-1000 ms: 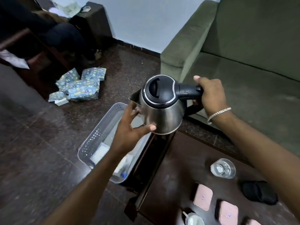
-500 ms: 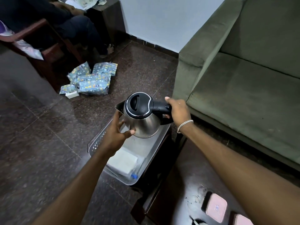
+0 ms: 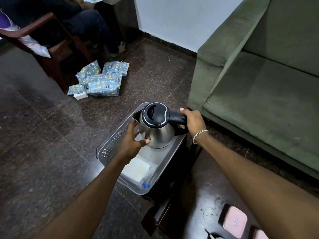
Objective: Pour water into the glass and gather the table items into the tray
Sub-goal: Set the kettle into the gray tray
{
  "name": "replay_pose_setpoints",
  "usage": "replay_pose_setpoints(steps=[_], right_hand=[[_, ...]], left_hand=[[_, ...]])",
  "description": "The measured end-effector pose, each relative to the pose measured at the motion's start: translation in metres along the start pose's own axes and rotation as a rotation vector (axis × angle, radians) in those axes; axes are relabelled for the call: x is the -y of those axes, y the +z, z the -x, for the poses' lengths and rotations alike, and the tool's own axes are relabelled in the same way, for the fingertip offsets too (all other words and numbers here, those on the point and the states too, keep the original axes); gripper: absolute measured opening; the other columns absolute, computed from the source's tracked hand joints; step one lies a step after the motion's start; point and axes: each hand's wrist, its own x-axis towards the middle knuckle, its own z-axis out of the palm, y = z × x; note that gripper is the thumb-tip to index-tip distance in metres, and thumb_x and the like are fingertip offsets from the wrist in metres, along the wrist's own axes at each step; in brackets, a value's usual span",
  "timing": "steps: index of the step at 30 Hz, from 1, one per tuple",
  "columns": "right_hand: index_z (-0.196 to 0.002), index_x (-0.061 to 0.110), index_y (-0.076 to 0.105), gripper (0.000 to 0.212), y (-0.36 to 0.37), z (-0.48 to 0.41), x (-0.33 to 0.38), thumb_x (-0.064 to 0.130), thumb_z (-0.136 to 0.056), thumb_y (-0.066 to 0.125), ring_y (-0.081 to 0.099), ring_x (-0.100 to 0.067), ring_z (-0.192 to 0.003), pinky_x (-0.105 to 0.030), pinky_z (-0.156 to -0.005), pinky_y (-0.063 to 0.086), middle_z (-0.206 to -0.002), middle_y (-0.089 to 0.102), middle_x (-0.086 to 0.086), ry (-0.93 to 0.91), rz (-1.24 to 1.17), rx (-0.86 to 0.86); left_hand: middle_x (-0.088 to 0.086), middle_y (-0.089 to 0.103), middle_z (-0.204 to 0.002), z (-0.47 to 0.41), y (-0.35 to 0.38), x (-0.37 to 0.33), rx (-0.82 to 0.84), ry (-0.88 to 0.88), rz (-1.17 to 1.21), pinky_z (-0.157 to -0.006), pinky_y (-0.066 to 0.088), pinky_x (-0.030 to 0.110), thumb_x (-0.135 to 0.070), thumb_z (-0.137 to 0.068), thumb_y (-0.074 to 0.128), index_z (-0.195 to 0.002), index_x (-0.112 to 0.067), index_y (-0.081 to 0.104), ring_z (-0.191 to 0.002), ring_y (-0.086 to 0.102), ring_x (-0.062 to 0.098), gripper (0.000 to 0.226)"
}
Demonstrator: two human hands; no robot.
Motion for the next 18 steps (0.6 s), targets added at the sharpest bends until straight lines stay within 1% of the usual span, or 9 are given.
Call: replay_pose_setpoints(steps=[3, 5, 6, 9, 14, 16, 17, 18], right_hand=[[-0.054, 0.011, 0.061, 0.040, 0.001, -0.003, -0.005, 0.036, -0.085, 0.059, 0.050, -0.022, -0.042, -0.031, -0.047, 0.038, -0.046, 0.051, -0.007, 0.006, 0.006, 0.014], [-0.052, 0.011, 0.061, 0.042, 0.002, -0.003, -0.007, 0.041, -0.081, 0.059, 0.051, -0.024, -0.045, -0.037, -0.052, 0.039, -0.047, 0.052, -0.010, 0.018, 0.016, 0.014], [-0.051, 0.011, 0.060, 0.042, 0.002, -0.003, -0.007, 0.041, -0.081, 0.059, 0.050, -0.024, -0.045, -0.037, -0.053, 0.038, -0.047, 0.052, -0.011, 0.016, 0.018, 0.015], [-0.050, 0.012, 0.058, 0.044, 0.001, -0.003, -0.005, 0.035, -0.088, 0.058, 0.048, -0.023, -0.043, -0.034, -0.053, 0.038, -0.046, 0.051, -0.011, 0.005, 0.023, 0.011], [-0.058, 0.004, 0.062, 0.049, 0.004, -0.004, -0.004, 0.042, -0.089, 0.055, 0.050, -0.020, -0.042, -0.031, -0.056, 0.040, -0.048, 0.054, -0.013, 0.002, 0.086, 0.015], [-0.065, -0.004, 0.064, 0.055, 0.006, -0.002, 0.001, 0.042, -0.092, 0.055, 0.053, -0.014, -0.042, -0.025, -0.053, 0.042, -0.054, 0.058, -0.014, 0.012, 0.117, 0.001], [-0.068, -0.005, 0.065, 0.055, 0.006, -0.001, 0.003, 0.042, -0.094, 0.054, 0.053, -0.010, -0.041, -0.022, -0.051, 0.042, -0.057, 0.059, -0.012, 0.018, 0.136, -0.007], [-0.066, -0.001, 0.064, 0.054, 0.006, -0.001, 0.004, 0.043, -0.096, 0.052, 0.053, -0.008, -0.043, -0.021, -0.052, 0.042, -0.059, 0.059, -0.008, 0.015, 0.165, -0.016]], left_hand=[[-0.012, 0.041, -0.157, 0.000, 0.000, 0.003, 0.008, 0.006, -0.028, -0.114, 0.040, 0.052, 0.008, -0.081, 0.075, -0.151, -0.046, 0.033, -0.141, 0.045, 0.022, 0.098], [-0.012, 0.041, -0.157, 0.000, -0.001, 0.005, 0.009, 0.005, -0.038, -0.115, 0.039, 0.053, 0.008, -0.082, 0.075, -0.152, -0.046, 0.032, -0.141, 0.045, 0.022, 0.098], [-0.012, 0.041, -0.157, 0.000, -0.001, 0.005, 0.010, 0.003, -0.037, -0.115, 0.039, 0.053, 0.007, -0.082, 0.076, -0.152, -0.045, 0.031, -0.141, 0.045, 0.021, 0.098], [-0.011, 0.041, -0.157, -0.001, -0.002, 0.006, 0.021, 0.008, -0.041, -0.115, 0.039, 0.054, -0.001, -0.080, 0.077, -0.152, -0.046, 0.032, -0.141, 0.045, 0.020, 0.096], [-0.008, 0.042, -0.155, -0.002, -0.005, 0.011, 0.002, -0.008, -0.060, -0.116, 0.036, 0.057, -0.017, -0.077, 0.080, -0.153, -0.045, 0.029, -0.143, 0.043, 0.022, 0.095], [-0.007, 0.038, -0.159, -0.002, -0.011, 0.016, 0.006, -0.038, -0.061, -0.116, 0.036, 0.058, -0.023, -0.078, 0.083, -0.154, -0.046, 0.028, -0.145, 0.040, 0.025, 0.096], [-0.007, 0.036, -0.161, -0.002, -0.014, 0.018, 0.008, -0.059, -0.069, -0.116, 0.037, 0.058, -0.026, -0.078, 0.085, -0.155, -0.046, 0.026, -0.145, 0.039, 0.027, 0.098], [-0.006, 0.034, -0.163, -0.001, -0.017, 0.020, 0.015, -0.077, -0.078, -0.115, 0.038, 0.057, -0.026, -0.079, 0.086, -0.156, -0.044, 0.025, -0.144, 0.039, 0.028, 0.100]])
